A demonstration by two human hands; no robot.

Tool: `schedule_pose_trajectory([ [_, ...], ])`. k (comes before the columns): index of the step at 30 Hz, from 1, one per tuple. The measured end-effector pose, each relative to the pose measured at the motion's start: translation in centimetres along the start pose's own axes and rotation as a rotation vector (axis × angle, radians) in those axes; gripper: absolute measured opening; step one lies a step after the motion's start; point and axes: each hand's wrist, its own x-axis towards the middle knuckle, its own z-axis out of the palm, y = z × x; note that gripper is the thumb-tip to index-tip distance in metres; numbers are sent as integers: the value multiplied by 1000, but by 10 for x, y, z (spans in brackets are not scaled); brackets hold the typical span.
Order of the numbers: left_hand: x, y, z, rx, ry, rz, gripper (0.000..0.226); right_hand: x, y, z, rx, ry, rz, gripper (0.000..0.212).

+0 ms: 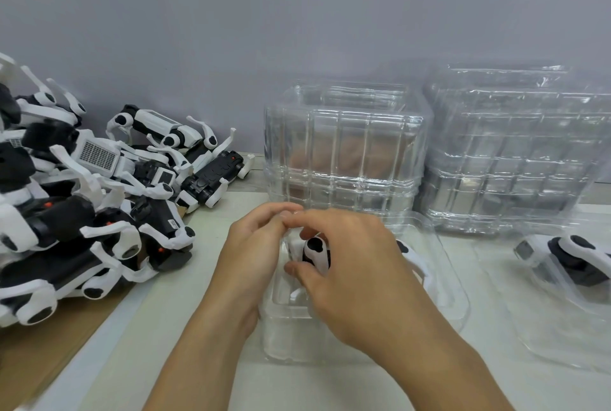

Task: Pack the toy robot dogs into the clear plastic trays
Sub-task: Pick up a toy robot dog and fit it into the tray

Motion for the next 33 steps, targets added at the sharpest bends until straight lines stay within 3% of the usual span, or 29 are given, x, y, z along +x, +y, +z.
schedule_pose_trajectory([
  [6,1,0,1,-32,0,-17,32,2,-1,-3,-66,-26,8,9],
  [11,0,0,0,-24,-6,-9,34,1,5,1,-7,31,50,13],
  [19,-1,2,0,-9,8,10,31,3,14,-22,125,-44,75,24],
  [22,-1,2,0,1,11,15,33,3,31,-41,25,39,140,24],
  [26,-2,3,0,11,10,12,33,-1,49,-56,17,-4,252,16],
  [33,-3,4,0,20,21,9,32,1,52,-50,38,42,287,22],
])
